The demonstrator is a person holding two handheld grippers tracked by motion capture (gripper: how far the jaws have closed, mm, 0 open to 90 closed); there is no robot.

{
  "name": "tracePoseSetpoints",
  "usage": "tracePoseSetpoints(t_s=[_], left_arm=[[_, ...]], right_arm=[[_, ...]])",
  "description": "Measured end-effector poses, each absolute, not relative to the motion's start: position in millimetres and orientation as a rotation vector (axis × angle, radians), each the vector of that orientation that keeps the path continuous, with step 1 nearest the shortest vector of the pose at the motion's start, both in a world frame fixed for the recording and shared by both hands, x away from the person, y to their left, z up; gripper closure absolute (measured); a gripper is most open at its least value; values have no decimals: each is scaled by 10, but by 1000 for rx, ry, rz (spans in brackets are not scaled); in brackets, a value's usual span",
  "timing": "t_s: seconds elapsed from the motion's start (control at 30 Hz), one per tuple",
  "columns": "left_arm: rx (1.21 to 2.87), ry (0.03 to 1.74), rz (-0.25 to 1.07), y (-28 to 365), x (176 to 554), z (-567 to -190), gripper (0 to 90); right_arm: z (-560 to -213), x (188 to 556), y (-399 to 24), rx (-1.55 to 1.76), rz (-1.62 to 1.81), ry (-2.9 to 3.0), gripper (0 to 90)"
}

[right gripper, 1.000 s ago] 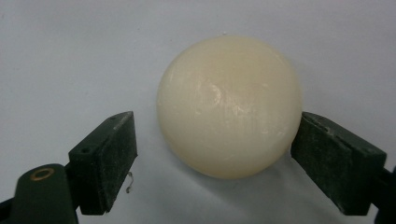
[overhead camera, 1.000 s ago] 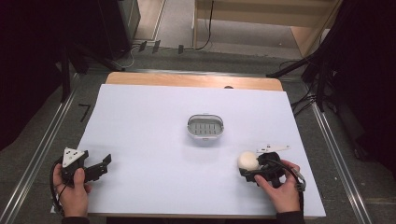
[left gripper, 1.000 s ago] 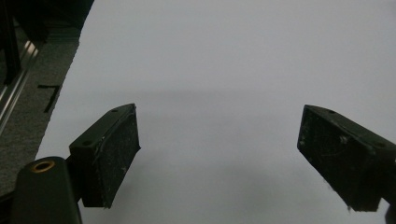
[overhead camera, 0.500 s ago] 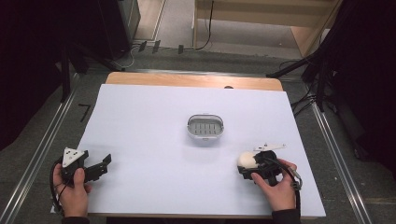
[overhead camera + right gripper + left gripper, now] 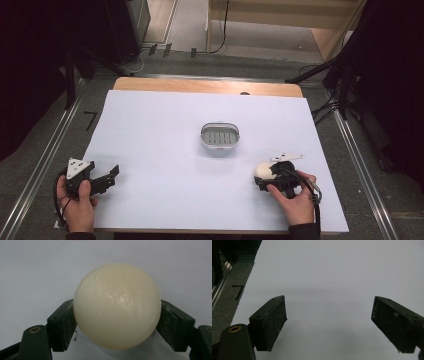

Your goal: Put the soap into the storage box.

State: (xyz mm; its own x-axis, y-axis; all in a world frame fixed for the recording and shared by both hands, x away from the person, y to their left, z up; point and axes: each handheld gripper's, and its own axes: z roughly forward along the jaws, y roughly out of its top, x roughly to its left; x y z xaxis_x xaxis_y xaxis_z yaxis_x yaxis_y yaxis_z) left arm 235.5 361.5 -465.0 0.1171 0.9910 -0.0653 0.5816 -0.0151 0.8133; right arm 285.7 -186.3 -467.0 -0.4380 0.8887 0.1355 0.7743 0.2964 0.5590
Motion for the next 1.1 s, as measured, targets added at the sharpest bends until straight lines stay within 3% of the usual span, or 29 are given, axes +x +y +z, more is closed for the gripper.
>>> tracePoseSetpoints(t_s=[1.1], left_arm=[[1683, 1549, 727, 3616, 2356, -4650, 138]], right_arm=[[-4661, 2834, -1783, 1514, 824, 2347, 249]])
